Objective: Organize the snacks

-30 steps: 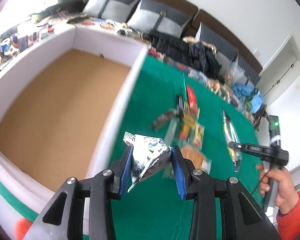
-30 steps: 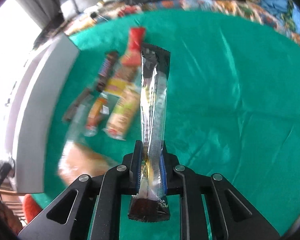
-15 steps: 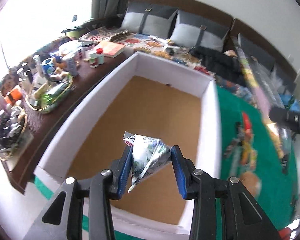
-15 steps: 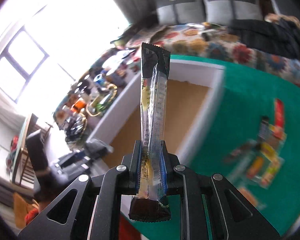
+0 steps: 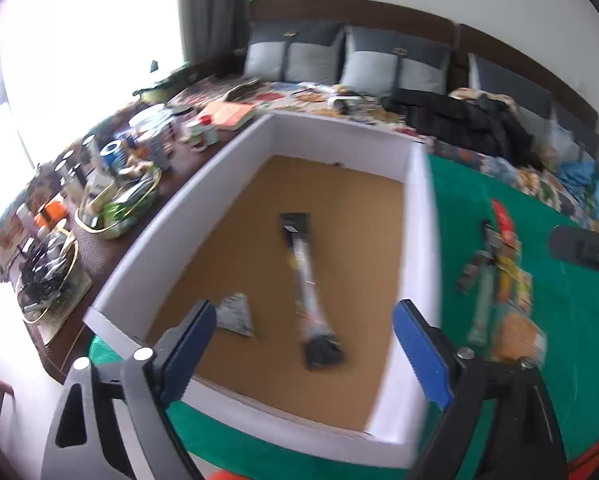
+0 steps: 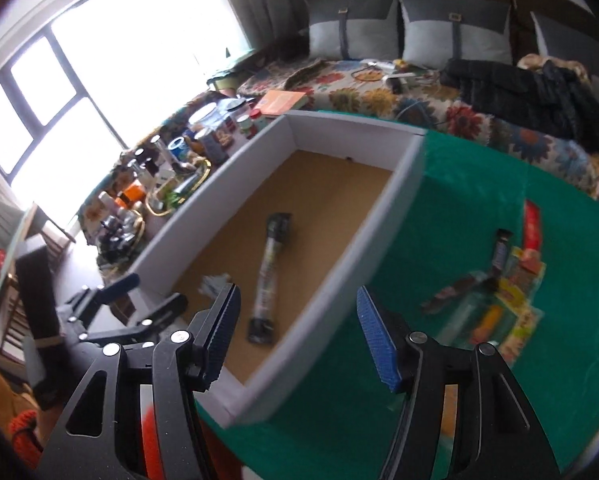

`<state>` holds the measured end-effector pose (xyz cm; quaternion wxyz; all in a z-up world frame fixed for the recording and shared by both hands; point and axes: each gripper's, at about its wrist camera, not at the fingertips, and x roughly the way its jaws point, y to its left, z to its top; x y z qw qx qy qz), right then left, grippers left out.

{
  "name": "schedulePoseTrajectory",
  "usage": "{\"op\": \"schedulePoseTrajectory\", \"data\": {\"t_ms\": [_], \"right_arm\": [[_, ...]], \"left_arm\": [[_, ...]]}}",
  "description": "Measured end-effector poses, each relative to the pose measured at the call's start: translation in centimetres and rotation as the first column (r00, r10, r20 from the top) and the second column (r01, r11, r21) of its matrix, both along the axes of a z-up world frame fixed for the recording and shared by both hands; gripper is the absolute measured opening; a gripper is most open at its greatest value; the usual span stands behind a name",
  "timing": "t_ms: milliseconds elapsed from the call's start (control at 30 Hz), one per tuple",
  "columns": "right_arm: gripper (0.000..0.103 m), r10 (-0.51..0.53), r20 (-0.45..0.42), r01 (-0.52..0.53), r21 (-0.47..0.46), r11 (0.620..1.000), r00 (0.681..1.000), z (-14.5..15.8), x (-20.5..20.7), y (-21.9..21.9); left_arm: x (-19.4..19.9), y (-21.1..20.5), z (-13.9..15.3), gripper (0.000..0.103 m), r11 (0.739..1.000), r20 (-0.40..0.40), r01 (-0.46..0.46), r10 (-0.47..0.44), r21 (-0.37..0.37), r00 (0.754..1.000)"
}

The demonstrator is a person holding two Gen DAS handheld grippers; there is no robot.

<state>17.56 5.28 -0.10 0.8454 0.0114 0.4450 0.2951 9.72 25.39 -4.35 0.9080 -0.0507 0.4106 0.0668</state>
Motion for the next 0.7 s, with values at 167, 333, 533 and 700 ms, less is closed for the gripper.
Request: {"op": "schedulePoseTrajectory", "data": {"t_ms": [167, 333, 533, 700], "right_arm": [[0.068, -0.068, 0.035, 0.069, -0.053, 0.996, 0.997, -1.5, -2.9, -5.7], [0.068, -0.176, 0.057, 0.18, -0.079, 0.981, 0.983, -3.6, -5.7, -11.9], [0.068, -0.277, 0.115, 0.293, -0.156, 0.943, 0.954, -5.7, -10.1, -17.9], [0.068, -0.37, 0.148, 0.394, -0.192, 0.899, 0.917, -5.4, -12.6, -20.7]], "left_arm": [[-1.8, -6.3, 0.3, 0.101, 0.995, 0.017, 0.091, -0.092, 0.04, 0.996], [-3.7, -12.9, 0.1, 0.101, 0.984, 0.021, 0.172, -0.173, 0.05, 0.985], [-5.5, -18.9, -0.9, 0.101, 0.969, 0.021, 0.246, -0.246, 0.013, 0.969], [-6.4, -22.5, -2.2, 0.101, 0.953, -0.013, 0.302, -0.302, 0.008, 0.953]]}}
